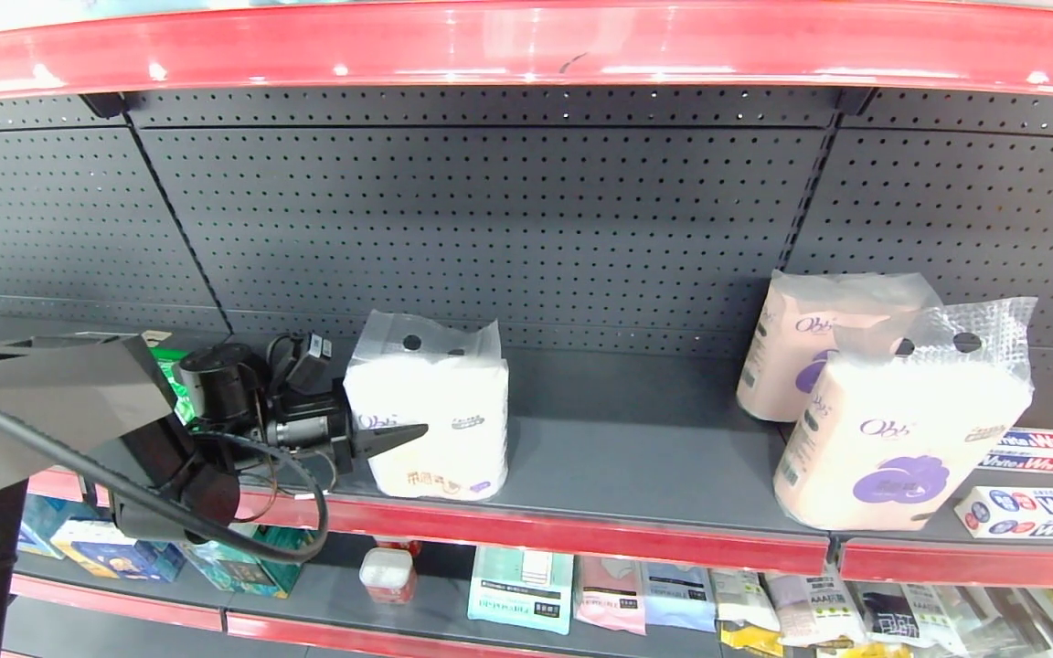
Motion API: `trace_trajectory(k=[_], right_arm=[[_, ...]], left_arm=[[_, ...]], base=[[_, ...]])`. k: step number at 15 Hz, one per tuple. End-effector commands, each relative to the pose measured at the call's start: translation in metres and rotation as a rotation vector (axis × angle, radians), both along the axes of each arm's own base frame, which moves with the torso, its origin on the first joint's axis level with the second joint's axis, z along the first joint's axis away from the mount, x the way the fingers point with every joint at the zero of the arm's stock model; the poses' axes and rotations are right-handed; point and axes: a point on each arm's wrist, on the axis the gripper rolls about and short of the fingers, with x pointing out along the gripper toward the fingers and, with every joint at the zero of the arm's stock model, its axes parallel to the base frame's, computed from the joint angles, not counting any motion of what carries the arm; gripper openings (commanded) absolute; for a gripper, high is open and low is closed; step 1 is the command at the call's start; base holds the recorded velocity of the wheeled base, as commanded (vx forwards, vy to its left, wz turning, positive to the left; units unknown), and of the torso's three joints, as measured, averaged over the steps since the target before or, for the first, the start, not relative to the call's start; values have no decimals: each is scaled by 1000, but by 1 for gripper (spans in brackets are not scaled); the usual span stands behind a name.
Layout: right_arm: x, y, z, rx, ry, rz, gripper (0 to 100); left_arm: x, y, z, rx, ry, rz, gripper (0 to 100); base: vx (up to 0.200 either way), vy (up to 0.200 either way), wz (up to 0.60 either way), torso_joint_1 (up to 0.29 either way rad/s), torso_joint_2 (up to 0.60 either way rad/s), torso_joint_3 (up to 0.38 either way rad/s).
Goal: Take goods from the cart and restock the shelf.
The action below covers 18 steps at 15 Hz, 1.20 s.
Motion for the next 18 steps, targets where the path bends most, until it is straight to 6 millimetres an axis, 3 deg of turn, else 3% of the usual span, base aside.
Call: trace_trajectory(k=[1,9,18], right_arm=[[0,0,-1,0,2,0,0],[0,0,0,1,-1,0,0],[-1,0,0,-1,-7,0,0]], left_arm=[[0,-1,-3,0,6,-5,0],[-3,-11,-20,-14,-17,-53,0],[-4,-14,-5,-29,-16,-54,0]], base=[[0,0,0,0,0,0],[0,0,0,0,0,0],[0,0,0,0,0,0]])
